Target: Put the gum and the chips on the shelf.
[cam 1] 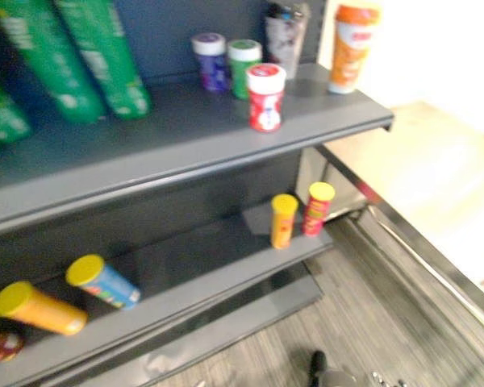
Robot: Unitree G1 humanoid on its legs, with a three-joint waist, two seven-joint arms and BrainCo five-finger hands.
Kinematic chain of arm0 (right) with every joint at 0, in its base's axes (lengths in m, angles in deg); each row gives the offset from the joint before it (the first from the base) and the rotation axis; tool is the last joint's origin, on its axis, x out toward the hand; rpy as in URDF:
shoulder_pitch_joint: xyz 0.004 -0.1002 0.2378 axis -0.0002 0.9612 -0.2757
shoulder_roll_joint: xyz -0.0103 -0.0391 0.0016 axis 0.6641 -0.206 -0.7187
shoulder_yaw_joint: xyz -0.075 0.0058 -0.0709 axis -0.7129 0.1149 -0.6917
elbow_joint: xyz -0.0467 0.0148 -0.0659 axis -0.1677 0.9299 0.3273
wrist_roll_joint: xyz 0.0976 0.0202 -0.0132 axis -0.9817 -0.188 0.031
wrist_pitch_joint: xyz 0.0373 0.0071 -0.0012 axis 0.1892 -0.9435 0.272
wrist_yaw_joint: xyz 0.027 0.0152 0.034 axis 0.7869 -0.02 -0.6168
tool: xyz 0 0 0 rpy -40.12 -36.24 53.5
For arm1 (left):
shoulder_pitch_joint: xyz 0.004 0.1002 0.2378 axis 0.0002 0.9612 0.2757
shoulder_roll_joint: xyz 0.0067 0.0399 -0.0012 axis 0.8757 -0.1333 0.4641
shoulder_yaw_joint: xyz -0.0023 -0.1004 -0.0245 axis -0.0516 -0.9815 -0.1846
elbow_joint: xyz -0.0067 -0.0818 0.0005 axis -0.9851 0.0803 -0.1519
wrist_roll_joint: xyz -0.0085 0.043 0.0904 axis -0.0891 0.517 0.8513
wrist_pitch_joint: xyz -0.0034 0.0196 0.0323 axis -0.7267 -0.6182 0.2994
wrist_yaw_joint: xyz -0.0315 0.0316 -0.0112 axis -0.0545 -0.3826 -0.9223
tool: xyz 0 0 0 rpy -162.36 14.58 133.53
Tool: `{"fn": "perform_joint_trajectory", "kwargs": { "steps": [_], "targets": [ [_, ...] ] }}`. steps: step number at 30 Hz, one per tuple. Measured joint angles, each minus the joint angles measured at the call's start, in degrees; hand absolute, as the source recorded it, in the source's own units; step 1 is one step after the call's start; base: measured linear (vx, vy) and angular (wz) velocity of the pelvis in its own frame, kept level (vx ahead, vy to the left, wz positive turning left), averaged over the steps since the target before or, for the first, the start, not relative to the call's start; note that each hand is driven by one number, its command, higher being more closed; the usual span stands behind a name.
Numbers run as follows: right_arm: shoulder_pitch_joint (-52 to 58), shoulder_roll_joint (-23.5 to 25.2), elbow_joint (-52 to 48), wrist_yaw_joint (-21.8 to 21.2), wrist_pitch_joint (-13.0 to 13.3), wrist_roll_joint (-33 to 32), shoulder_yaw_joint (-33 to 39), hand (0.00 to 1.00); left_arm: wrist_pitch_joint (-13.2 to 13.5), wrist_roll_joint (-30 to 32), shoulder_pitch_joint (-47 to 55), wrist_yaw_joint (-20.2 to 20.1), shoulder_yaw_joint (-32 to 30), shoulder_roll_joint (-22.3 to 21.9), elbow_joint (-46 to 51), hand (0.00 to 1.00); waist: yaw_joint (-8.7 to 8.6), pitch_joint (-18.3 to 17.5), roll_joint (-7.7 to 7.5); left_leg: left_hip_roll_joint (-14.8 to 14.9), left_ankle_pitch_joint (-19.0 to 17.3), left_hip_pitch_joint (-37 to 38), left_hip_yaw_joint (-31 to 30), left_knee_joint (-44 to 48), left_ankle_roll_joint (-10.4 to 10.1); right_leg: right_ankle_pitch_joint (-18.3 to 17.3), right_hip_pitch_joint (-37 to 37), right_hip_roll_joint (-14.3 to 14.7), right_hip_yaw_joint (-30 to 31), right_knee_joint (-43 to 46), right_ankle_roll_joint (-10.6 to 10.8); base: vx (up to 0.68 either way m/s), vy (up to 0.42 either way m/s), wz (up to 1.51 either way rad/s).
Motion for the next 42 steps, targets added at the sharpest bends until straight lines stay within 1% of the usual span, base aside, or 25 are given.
{"fn": "perform_joint_trajectory", "kwargs": {
  "steps": [1, 2, 3, 4, 5, 6, 7, 8, 9, 10, 11, 13, 14, 17, 19, 27, 29, 32, 33, 35, 37, 39, 40, 41, 42],
  "targets": [
    [0.43, 0.0, 0.37, -0.59, 0.77, 0.01, 0.24, 0.0, 0.06, -0.43, -0.01, 0.16, -0.15, 0.18, 1.17, 0.0, 0.28, -0.05, -0.44, 0.82, 0.03, 0.59, 1.93, 1.02, -0.06, -2.39, 0.94, -2.26, -4.92, 6.74, -0.4, 0.08, -0.022, -0.94],
    [-0.22, 0.05, 0.39, -1.08, 1.61, 0.0, -0.05, 0.0, 0.14, -1.34, -0.1, 0.08, -1.99, 0.37, 1.33, 0.0, 0.4, 0.23, -1.7, 0.56, -0.02, 0.95, 4.0, 3.3, -0.02, -1.8, 1.13, -1.82, -7.06, 6.48, -1.17, 0.09, -0.049, -1.11],
    [-0.54, -0.14, 0.18, -1.57, 2.17, -0.03, -0.57, 0.0, 0.09, -1.77, -0.09, 0.14, -2.92, -0.07, 1.14, 0.0, 0.33, 0.15, -2.12, 1.24, 0.07, 0.39, 5.22, 4.8, 0.13, -0.62, 1.43, -1.3, -8.4, 5.55, -2.9, 0.01, -0.081, -1.41],
    [-1.66, -0.16, -0.49, -2.22, 3.61, -0.08, -2.07, 0.0, 0.14, -1.95, -0.08, 0.09, -3.64, -0.34, 0.97, 0.0, 0.78, 0.84, -2.49, 0.48, -1.12, -1.19, 3.94, 4.58, 1.1, 2.71, 1.77, 1.26, -6.46, -1.07, -3.82, -0.1, -0.072, -1.22],
    [-2.79, -0.61, -0.09, -2.47, 3.84, -0.14, -2.39, 0.0, 0.2, -1.95, -0.03, 0.12, -3.93, -0.61, 0.67, 0.0, 0.96, 0.73, -0.34, -0.25, 0.47, -2.04, 1.99, 1.48, 2.49, 3.91, 2.83, 3.38, -4.26, -5.51, -3.15, -0.2, -0.039, -1.31],
    [-4.09, -1.59, -0.05, -2.68, 4.2, -1.02, -1.39, 0.0, 1.13, -1.87, -0.07, 0.07, -4.31, -2.06, 0.73, 0.0, 0.2, 0.73, 1.03, 0.11, 2.43, -2.14, 4.73, -1.8, 2.42, -2.59, 2.21, 1.51, -7.43, 3.34, -2.24, -0.16, -0.04, -0.89],
    [-4.24, -0.75, 0.8, -2.94, 4.24, -1.64, -1.04, 0.0, 1.63, -1.89, -0.59, 0.5, -4.42, -1.76, 0.52, 0.0, 0.27, 1.02, 0.39, -0.95, 2.46, -1.86, 6.14, -1.65, 2.14, -8.43, 3.27, -3.44, -8.72, 12.33, -0.77, -0.11, -0.043, -0.69],
    [-4.15, -0.24, 1.09, -3.12, 4.23, -1.65, -1.13, 0.0, 1.71, -1.88, -0.61, 0.62, -4.47, -1.63, 0.25, 0.0, 0.49, 0.87, 0.07, -0.96, 2.45, -1.61, 6.83, -1.01, 2.13, -9.25, 4.94, -4.84, -9.43, 12.77, -0.51, 0.01, -0.116, -0.67],
    [-4.36, 0.9, 0.94, -3.67, 4.22, -1.65, -1.92, 0.0, 1.79, -1.89, -0.27, 0.7, -4.82, -1.62, -0.18, 0.0, 1.07, 0.57, -1.2, -0.75, 2.45, -1.57, 8.97, 0.54, 2.12, -7.32, 8.34, -6.22, -10.24, 8.51, 2.43, 0.06, -0.16, -0.99],
    [-5.42, 1.54, 0.33, -4.2, 4.23, -1.64, -3.08, 0.0, 1.77, -1.87, -0.12, 0.69, -5.48, -1.56, -0.55, 0.0, 1.93, 0.59, -1.97, 0.25, 2.49, -1.64, 11.27, 2.07, 2.08, -7.38, 8.54, -4.1, -10.24, 4.74, 3.47, 0.05, -0.313, -1.49],
    [-5.95, 1.66, -1.04, -4.71, 4.48, -1.52, -5.06, 0.0, 1.74, -1.93, 0.06, 0.72, -6.25, -1.96, -0.72, 0.0, 2.14, 0.51, -1.61, 1.79, 2.55, -1.79, 13.57, 3.75, 1.99, -7.1, 9.86, -1.34, -10.58, -0.6, 3.63, 0.02, -0.291, -1.35],
    [-6.12, 1.49, -1.59, -5.06, 4.3, -1.35, -5.59, 0.0, 1.73, -1.87, -0.02, 0.73, -6.02, -2.03, -0.83, 0.0, 1.63, 0.86, -1.03, 2.95, 2.6, -1.29, 15.27, 5.53, 1.9, -7.1, 11.33, 0.8, -10.13, -5.1, 3.62, -0.02, -0.245, -0.88],
    [-5.64, 1.0, -1.67, -5.09, 3.4, -1.26, -5.69, 0.0, 1.69, -1.88, -0.04, 0.73, -5.62, -2.32, -0.92, 0.0, 0.82, 0.79, -0.66, 3.65, 2.8, -0.92, 16.05, 6.71, 1.57, -7.11, 12.16, 1.98, -8.74, -7.26, 3.62, -0.06, -0.176, -0.56],
    [-4.84, 0.01, -1.73, -4.75, 1.96, -1.05, -6.95, 0.0, 1.26, -1.81, -0.06, 0.55, -4.38, -2.26, -0.95, 0.0, 0.22, 0.44, 0.06, 4.57, 3.13, -0.99, 16.02, 7.98, 1.01, -7.13, 12.0, 3.25, -7.18, -9.19, 3.62, -0.1, -0.097, -0.38],
    [-4.27, -0.29, -1.73, -4.1, 1.31, -0.99, -7.14, 0.0, 1.24, -1.71, -0.12, 0.44, -3.89, -2.26, -0.93, 0.0, 0.15, 0.43, 0.19, 4.5, 3.64, -1.01, 15.91, 7.96, 0.21, -7.19, 11.75, 3.46, -6.77, -9.92, 3.55, -0.16, -0.056, -0.22],
    [-3.05, -0.31, -2.08, -1.33, 1.06, -0.93, -4.5, 0.0, 1.32, 0.76, -0.72, -0.75, -1.97, -1.63, -1.0, 0.0, -0.37, 1.22, 0.03, 2.8, 3.44, -1.94, 14.94, 7.21, -0.09, -8.43, 8.82, 2.01, -5.0, -8.69, 3.84, -0.21, 0.015, -0.07],
    [-2.41, -0.11, -2.06, -0.25, 1.19, -0.85, -2.68, 0.0, 1.32, 0.83, -0.69, -0.98, -1.3, -1.51, -1.1, 0.0, -1.55, 1.48, 0.58, 2.31, 2.22, -2.21, 14.45, 5.54, -0.81, -8.85, 7.23, 1.78, -4.97, -6.94, 3.18, -0.22, 0.036, -0.01],
    [-0.67, 0.01, -2.04, 0.12, 1.7, -0.89, -0.75, 0.0, 1.29, 0.81, -1.5, -1.08, 0.12, -0.54, -1.27, 0.0, -1.8, 1.83, 0.27, 2.16, 1.38, -2.55, 15.11, 6.03, -0.75, -9.41, 5.7, 0.72, -4.45, -4.34, 2.56, -0.15, 0.015, -0.11],
    [0.15, -0.06, -2.04, 0.28, 2.33, -0.97, 0.0, 0.0, 1.29, 0.79, -1.6, -1.04, 0.4, -0.35, -1.28, 0.0, -2.79, 1.8, 0.33, 1.97, 1.11, -3.17, 15.7, 6.17, -1.12, -9.72, 4.75, -0.05, -4.45, -2.92, 2.21, -0.12, 0.015, -0.1],
    [1.14, -0.19, -2.04, 0.67, 2.43, -1.04, 0.78, 0.0, 1.25, 0.79, -2.5, -1.0, 0.71, -0.28, -1.27, 0.0, -3.34, 1.77, 0.51, 1.7, 1.04, -3.92, 16.57, 6.61, -1.15, -10.44, 2.88, -1.1, -3.88, -0.44, 1.6, -0.08, 0.002, -0.14],
    [2.24, -0.2, -1.88, 1.15, 2.44, -1.07, 0.85, 0.0, 1.26, 0.78, -4.61, -1.01, 0.76, -0.06, -1.49, 0.0, -4.65, 1.94, 0.64, 1.72, 1.15, -4.14, 17.02, 7.6, -1.1, -11.9, 0.8, -2.12, -3.15, 2.9, 1.42, -0.03, -0.047, -0.16],
    [2.36, -0.19, -1.68, 2.44, 2.43, -1.12, 0.86, 0.0, 1.28, 0.79, -6.24, -1.05, 0.71, -0.5, -1.74, 0.0, -5.05, 2.01, 0.76, 2.4, 1.2, -3.97, 18.05, 8.75, -1.22, -13.49, -0.35, -2.06, -1.87, 4.99, 0.91, 0.0, -0.086, -0.27],
    [2.34, -0.18, -1.72, 3.19, 2.41, -1.42, 0.82, 0.0, 1.4, 0.79, -6.99, -1.17, 0.67, -1.25, -1.59, 0.0, -5.91, 1.96, 0.8, 3.28, 1.31, -3.85, 17.59, 10.56, -1.4, -14.65, -0.9, -1.77, -1.29, 5.77, 0.59, 0.02, -0.122, -0.23],
    [2.27, -0.13, -1.78, 3.61, 2.41, -1.54, 0.67, 0.0, 1.44, 0.72, -7.41, -1.29, 0.52, -1.78, -1.02, 0.0, -6.15, 2.04, 0.66, 4.64, 1.54, -4.27, 16.04, 13.97, -1.02, -15.19, -0.92, -0.93, -0.25, 5.86, 0.18, 0.03, -0.15, -0.44],
    [2.37, -0.05, -1.81, 3.95, 2.42, -1.54, 0.59, 0.0, 1.7, 0.6, -7.22, -1.28, 0.23, -2.39, -0.33, 0.0, -5.77, 2.07, 0.32, 7.02, 1.99, -5.51, 12.29, 19.28, -0.37, -15.6, -0.91, 0.2, 1.66, 5.89, -0.31, 0.05, -0.173, -0.73]
  ]
}}
